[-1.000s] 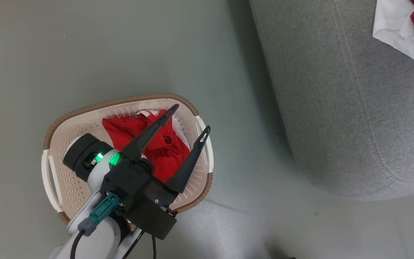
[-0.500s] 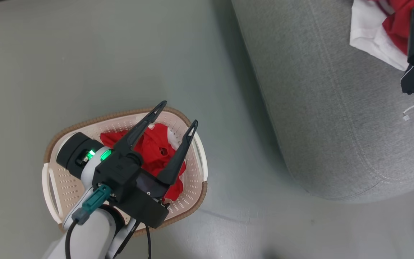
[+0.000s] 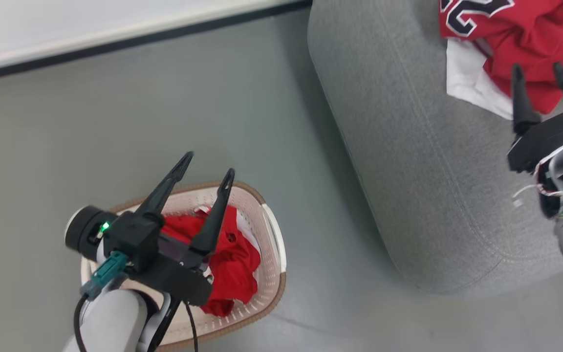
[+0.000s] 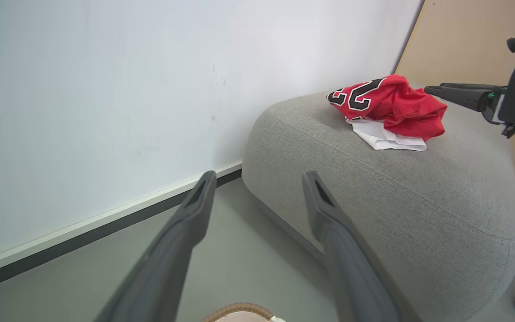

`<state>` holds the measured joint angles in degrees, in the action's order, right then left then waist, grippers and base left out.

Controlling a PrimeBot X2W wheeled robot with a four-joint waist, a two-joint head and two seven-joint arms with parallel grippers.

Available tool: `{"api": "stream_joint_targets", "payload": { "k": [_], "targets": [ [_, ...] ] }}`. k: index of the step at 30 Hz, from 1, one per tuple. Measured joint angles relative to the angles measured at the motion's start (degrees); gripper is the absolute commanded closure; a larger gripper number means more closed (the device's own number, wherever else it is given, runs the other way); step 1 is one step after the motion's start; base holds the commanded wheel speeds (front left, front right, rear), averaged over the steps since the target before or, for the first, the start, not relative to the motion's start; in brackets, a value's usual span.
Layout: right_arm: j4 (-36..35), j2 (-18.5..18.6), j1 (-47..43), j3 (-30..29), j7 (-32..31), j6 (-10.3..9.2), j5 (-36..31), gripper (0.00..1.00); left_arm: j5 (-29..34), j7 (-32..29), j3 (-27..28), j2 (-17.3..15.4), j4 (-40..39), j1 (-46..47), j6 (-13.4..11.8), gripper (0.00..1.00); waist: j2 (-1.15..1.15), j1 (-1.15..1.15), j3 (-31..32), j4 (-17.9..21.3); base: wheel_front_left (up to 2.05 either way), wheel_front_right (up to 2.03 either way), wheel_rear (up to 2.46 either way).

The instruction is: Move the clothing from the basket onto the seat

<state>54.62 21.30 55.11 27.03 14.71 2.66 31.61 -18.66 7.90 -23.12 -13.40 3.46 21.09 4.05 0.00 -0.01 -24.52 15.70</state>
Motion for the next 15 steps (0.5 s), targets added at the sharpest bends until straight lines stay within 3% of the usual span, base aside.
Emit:
{"api": "stream_joint_targets", "payload": {
  "k": [9, 15],
  "targets": [
    [-3.0, -1.9, -4.8, -0.3, 0.0, -0.23, -0.9, 0.00, -3.0, 3.1, 2.9, 0.7, 5.5, -4.0, -1.5, 0.00, 0.00, -0.01, 6.7, -1.6, 0.00, 0.00, 0.00],
    [-5.3, -5.0, -10.4, -1.0, 0.0, -1.43, -0.9, 0.00, -5.2, 4.4, 5.4, 0.9, 8.6, -7.3, -2.6, 0.00, 0.00, -0.01, 11.3, -3.2, 0.00, 0.00, 0.00]
  ]
}}
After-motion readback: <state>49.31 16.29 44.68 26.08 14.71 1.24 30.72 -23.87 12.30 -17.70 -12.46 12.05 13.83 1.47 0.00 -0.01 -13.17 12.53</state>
